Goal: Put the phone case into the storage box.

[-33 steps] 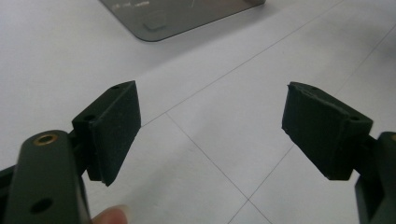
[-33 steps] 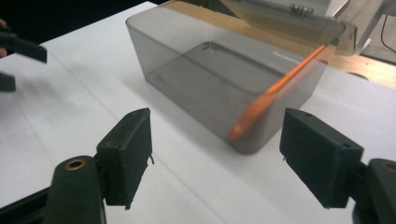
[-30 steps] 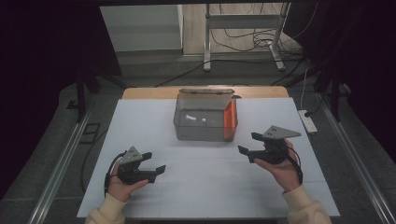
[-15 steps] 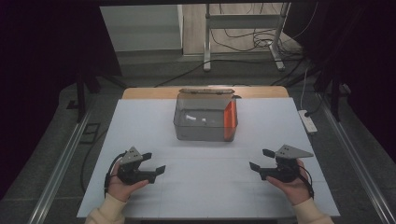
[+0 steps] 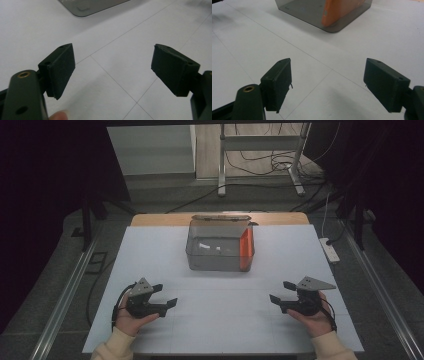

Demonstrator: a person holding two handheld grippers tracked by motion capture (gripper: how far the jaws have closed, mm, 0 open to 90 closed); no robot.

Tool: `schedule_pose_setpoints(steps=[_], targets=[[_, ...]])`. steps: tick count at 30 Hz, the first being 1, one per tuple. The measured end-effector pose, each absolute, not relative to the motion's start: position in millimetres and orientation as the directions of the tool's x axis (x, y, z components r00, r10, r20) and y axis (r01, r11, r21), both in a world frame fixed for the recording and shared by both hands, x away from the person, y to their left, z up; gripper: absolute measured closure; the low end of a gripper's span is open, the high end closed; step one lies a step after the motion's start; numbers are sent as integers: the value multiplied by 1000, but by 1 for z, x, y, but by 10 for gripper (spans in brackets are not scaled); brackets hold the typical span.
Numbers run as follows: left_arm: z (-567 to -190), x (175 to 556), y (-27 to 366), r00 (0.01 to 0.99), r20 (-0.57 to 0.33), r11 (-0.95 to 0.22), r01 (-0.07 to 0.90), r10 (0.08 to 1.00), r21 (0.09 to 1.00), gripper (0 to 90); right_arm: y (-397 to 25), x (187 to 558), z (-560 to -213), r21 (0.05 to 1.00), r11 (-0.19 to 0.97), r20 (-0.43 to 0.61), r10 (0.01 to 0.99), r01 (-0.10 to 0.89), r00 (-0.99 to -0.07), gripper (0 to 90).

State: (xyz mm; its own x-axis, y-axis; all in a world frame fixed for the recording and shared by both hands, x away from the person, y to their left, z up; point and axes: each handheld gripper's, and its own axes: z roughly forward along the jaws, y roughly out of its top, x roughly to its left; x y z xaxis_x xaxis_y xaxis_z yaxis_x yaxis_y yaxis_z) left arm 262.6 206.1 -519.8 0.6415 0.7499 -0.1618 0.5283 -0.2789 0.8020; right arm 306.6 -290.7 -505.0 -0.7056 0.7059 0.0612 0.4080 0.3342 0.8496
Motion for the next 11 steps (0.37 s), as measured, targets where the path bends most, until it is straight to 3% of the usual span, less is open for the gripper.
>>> schedule_pose_setpoints(steps=[11], targets=[[-520, 263, 206, 642, -166, -279, 532, 749, 800, 185, -292, 307, -505, 847, 337, 63, 705, 411, -707, 219]])
